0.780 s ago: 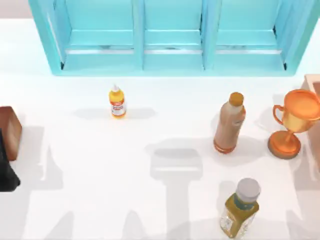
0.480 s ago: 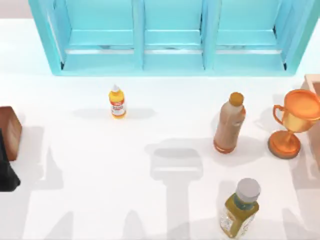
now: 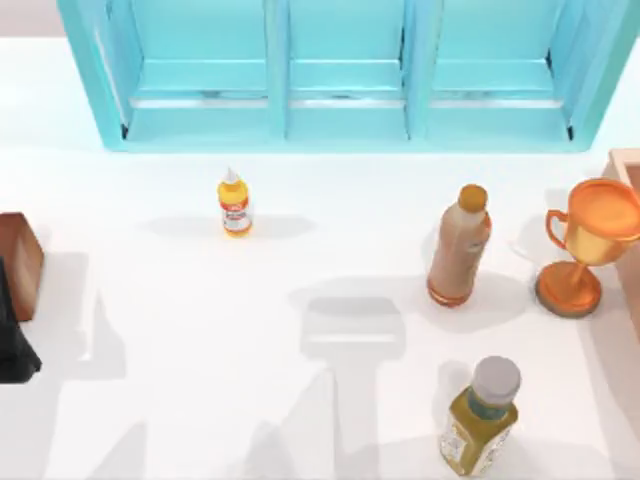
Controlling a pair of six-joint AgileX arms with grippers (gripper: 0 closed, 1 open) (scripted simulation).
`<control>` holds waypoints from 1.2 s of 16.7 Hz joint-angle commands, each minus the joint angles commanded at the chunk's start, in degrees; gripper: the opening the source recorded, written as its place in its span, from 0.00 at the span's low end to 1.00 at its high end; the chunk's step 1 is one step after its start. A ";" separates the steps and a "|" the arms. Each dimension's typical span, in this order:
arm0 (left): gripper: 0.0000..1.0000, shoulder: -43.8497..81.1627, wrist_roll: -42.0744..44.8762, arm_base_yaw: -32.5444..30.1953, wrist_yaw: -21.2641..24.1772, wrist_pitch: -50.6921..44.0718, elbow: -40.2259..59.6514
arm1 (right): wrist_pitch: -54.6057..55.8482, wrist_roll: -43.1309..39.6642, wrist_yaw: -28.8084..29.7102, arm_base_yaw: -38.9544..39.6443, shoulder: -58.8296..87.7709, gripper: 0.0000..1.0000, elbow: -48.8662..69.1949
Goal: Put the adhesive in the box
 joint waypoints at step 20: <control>1.00 0.00 0.00 0.00 0.00 0.00 0.00 | 41.98 7.68 45.23 43.24 108.93 1.00 60.92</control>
